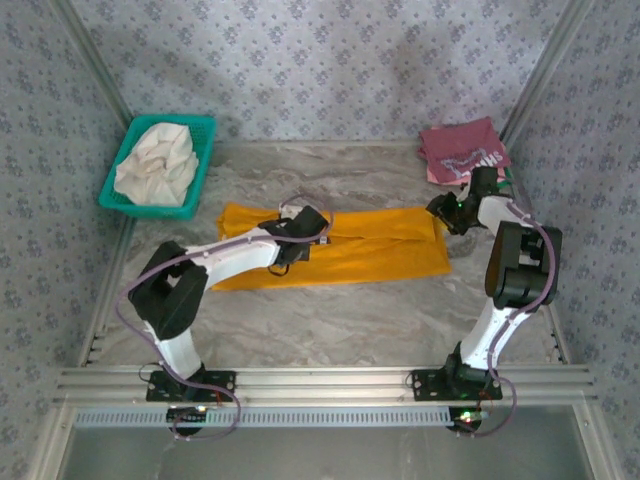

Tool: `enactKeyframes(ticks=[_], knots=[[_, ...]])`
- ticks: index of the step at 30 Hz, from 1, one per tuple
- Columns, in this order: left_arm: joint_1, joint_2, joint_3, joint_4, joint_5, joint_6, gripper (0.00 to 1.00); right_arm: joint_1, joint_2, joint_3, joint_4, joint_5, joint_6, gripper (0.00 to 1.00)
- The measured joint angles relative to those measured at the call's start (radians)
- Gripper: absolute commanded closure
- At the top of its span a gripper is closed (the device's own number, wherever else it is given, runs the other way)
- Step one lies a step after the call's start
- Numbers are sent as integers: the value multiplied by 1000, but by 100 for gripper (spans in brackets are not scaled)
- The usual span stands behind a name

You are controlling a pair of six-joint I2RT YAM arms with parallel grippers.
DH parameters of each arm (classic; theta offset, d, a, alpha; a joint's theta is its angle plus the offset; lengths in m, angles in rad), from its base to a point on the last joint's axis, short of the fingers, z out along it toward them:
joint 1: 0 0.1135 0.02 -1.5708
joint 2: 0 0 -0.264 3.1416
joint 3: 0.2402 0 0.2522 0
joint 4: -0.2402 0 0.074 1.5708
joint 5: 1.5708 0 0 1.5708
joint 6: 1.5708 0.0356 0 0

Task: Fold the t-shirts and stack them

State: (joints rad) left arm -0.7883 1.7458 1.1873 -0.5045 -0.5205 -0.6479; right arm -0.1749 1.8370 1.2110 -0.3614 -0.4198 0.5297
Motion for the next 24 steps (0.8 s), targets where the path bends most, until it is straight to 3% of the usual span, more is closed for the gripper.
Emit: enactKeyframes(ticks=[2,5,8,12,17,24], knots=[[10,-35,3,-9,-36,4,49,-1,0,8,0,-2,-1,48],[38,-105,2,-17,-64,32,41,-2,0,10,-4,-6,-8,48],[108,-163,-11,3,-8,66,43,-2,0,10,-14,-7,-22,52],[240,-159,-45,30,88,96,66,19,-6,14,-46,6,-66,100],[319,-90,-101,64,194,83,86,123,-11,84,-134,51,-121,100],[393,26,-111,110,253,42,86,202,74,216,-214,129,-139,100]])
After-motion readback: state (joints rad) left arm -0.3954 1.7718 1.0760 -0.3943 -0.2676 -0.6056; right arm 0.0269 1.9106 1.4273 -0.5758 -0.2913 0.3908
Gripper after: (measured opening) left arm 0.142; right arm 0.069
